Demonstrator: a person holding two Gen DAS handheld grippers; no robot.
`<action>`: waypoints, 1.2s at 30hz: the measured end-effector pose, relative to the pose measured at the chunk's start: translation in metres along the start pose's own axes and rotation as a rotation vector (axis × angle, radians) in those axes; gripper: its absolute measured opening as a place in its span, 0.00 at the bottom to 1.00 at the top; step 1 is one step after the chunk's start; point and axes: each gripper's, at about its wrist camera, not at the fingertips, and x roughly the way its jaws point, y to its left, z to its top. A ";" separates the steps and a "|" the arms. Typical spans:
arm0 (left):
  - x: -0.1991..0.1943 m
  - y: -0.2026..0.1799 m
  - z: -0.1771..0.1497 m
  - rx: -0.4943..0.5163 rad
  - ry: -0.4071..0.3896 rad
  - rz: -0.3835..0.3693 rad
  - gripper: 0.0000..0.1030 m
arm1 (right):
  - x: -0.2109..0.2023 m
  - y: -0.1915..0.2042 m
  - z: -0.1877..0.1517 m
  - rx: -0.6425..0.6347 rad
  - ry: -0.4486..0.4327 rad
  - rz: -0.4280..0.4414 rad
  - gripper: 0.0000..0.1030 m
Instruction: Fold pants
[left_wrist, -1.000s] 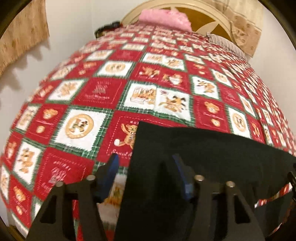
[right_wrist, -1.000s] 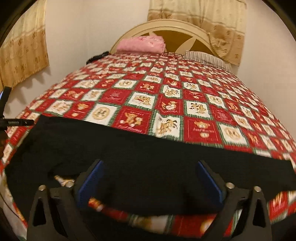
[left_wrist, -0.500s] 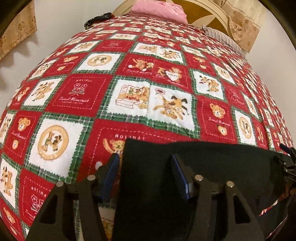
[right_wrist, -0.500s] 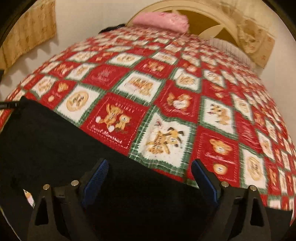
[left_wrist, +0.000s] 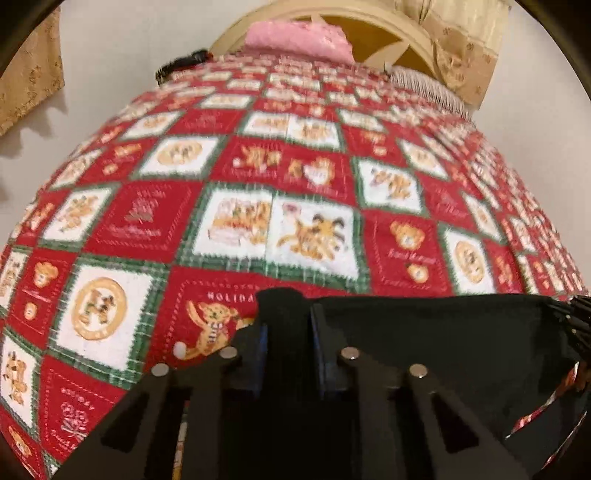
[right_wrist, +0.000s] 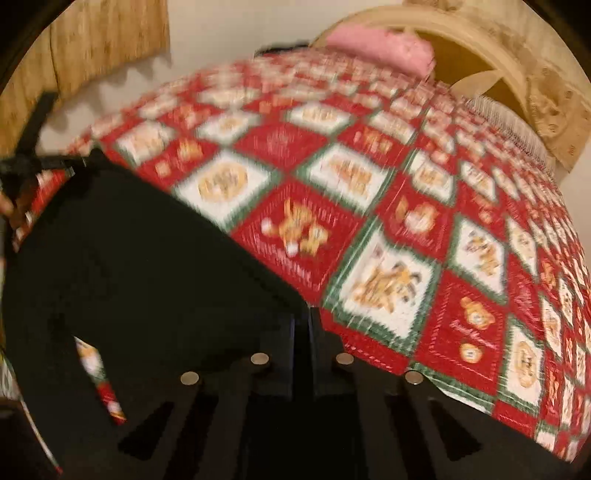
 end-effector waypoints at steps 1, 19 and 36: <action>-0.008 -0.001 0.001 0.003 -0.021 -0.001 0.21 | -0.009 0.001 0.001 0.011 -0.025 0.000 0.06; -0.140 -0.001 -0.089 0.044 -0.322 -0.067 0.18 | -0.144 0.120 -0.112 -0.206 -0.279 -0.017 0.06; -0.137 0.072 -0.187 -0.161 -0.235 0.118 0.70 | -0.099 0.152 -0.207 -0.214 -0.130 -0.002 0.06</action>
